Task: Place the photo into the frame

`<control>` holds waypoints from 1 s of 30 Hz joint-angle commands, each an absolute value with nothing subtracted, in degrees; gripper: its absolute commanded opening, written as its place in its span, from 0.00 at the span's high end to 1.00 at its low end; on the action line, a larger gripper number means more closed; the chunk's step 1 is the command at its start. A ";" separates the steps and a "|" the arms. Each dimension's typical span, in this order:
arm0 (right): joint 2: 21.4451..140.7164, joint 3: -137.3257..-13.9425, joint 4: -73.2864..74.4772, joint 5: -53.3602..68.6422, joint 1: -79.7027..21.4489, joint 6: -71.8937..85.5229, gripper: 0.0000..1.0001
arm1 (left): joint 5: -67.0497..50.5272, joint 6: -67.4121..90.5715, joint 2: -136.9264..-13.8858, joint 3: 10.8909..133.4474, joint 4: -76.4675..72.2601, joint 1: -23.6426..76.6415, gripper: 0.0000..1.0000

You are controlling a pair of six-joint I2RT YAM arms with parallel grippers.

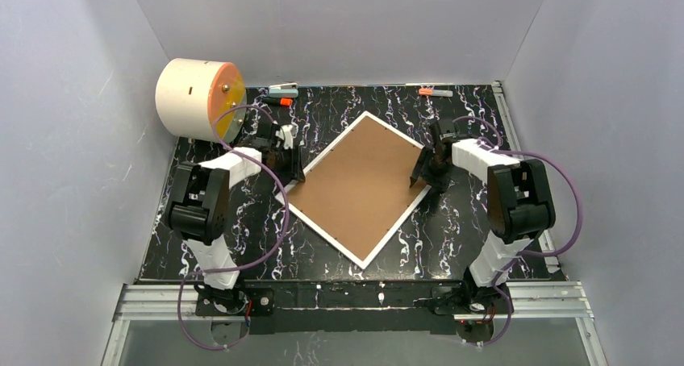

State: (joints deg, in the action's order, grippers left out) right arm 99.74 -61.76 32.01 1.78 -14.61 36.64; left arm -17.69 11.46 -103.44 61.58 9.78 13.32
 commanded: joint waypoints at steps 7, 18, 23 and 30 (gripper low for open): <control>110.73 -75.88 26.94 -2.49 -9.11 26.59 0.36 | -29.21 18.20 -94.20 50.16 16.61 24.56 0.62; 113.07 -93.99 44.23 -18.90 -17.94 37.34 0.15 | -28.29 21.25 -82.43 42.62 16.43 26.04 0.44; 115.58 -101.09 48.56 -16.27 -31.68 43.29 0.17 | -16.77 27.29 -74.11 41.77 17.35 25.45 0.36; 125.60 -114.14 51.27 -14.15 -45.52 53.19 0.25 | 6.81 30.99 -62.52 42.50 26.33 24.97 0.03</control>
State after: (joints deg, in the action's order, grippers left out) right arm 120.11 -107.48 45.87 -14.20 -41.60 45.67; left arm -10.35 28.08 -68.45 42.57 19.18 25.56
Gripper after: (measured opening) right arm 0.764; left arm 0.857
